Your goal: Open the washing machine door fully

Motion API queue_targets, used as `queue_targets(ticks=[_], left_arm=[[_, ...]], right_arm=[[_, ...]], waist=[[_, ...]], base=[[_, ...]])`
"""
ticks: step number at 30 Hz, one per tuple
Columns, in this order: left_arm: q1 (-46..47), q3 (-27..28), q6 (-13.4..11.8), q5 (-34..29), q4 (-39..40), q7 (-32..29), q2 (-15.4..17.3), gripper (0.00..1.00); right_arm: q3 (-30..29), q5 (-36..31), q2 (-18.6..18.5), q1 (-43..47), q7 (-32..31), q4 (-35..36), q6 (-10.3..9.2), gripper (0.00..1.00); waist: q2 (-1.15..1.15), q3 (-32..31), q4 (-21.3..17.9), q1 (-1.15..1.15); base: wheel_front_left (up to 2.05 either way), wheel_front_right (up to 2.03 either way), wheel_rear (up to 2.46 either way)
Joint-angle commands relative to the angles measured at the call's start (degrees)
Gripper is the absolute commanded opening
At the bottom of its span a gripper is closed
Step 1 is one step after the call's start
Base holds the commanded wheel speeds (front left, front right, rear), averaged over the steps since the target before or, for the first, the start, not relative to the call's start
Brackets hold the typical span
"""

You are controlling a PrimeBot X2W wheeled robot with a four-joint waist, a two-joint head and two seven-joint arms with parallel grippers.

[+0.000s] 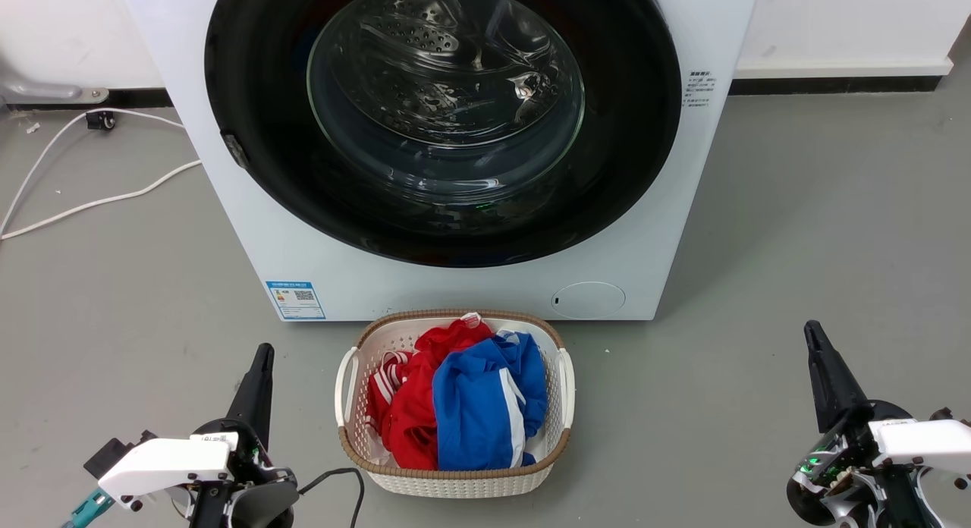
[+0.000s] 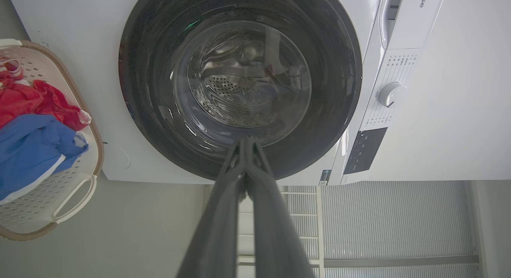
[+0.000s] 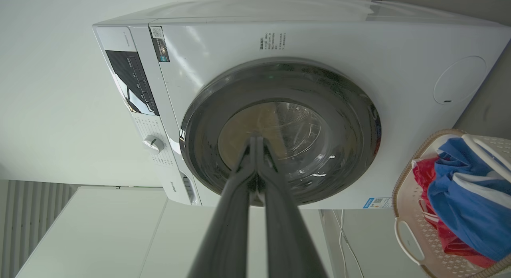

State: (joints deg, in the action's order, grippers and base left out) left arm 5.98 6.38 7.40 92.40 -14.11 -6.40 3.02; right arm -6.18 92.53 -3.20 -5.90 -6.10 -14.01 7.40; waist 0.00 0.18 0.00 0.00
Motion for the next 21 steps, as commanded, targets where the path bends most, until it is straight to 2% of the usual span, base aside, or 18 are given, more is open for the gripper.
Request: queue_targets(ticks=[1,21], left_arm=[[0.54,0.18,0.16,-0.27,-0.06,-0.12,-0.03,0.00],[0.54,0.21,0.16,-0.28,-0.06,-0.16,-0.06,0.00]], right_arm=[[-0.09,-0.38,0.21,-0.62,-0.20,-0.04,0.17,0.00],[-0.18,-0.32,0.27,-0.63,-0.30,-0.05,0.17,0.00]], waist=[[0.00,0.00,0.00,0.00],[0.00,0.00,0.00,0.00]], base=[[0.00,0.00,0.00],[0.00,0.00,0.00]])
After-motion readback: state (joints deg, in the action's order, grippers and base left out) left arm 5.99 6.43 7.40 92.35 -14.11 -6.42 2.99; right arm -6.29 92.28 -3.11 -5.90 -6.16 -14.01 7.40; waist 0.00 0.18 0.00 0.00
